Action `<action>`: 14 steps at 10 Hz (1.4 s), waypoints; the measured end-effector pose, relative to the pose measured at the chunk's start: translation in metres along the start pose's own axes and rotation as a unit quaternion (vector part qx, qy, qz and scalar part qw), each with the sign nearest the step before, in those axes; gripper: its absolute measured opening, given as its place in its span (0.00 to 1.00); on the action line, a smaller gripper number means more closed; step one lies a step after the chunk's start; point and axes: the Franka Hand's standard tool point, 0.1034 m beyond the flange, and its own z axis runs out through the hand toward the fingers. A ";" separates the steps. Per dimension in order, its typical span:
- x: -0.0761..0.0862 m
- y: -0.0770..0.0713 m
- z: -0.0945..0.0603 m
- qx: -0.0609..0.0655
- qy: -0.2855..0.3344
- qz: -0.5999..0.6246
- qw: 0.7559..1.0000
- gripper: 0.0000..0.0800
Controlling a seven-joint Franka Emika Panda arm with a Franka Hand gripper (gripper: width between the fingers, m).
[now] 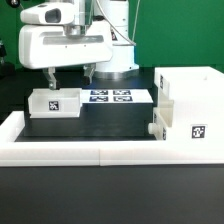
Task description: Assemble drawer
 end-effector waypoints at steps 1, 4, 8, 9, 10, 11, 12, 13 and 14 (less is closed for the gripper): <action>-0.007 -0.007 0.005 -0.003 0.010 0.060 0.998 0.81; -0.030 -0.015 0.021 0.000 0.016 0.162 0.987 0.81; -0.031 -0.017 0.022 0.006 0.015 0.247 0.969 0.81; -0.032 -0.018 0.024 0.008 0.013 0.263 0.965 0.81; -0.031 -0.021 0.024 0.009 0.013 0.270 0.963 0.81; -0.037 -0.027 0.030 0.007 0.012 0.270 0.963 0.81; -0.040 -0.033 0.036 0.008 0.011 0.267 0.963 0.81; -0.040 -0.037 0.042 0.006 0.013 0.264 0.964 0.81; -0.040 -0.041 0.047 0.005 0.013 0.261 0.965 0.81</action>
Offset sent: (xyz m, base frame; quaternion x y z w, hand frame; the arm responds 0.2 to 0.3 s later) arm -0.0188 -0.0123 -0.0194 0.0026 0.0325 0.1861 0.9820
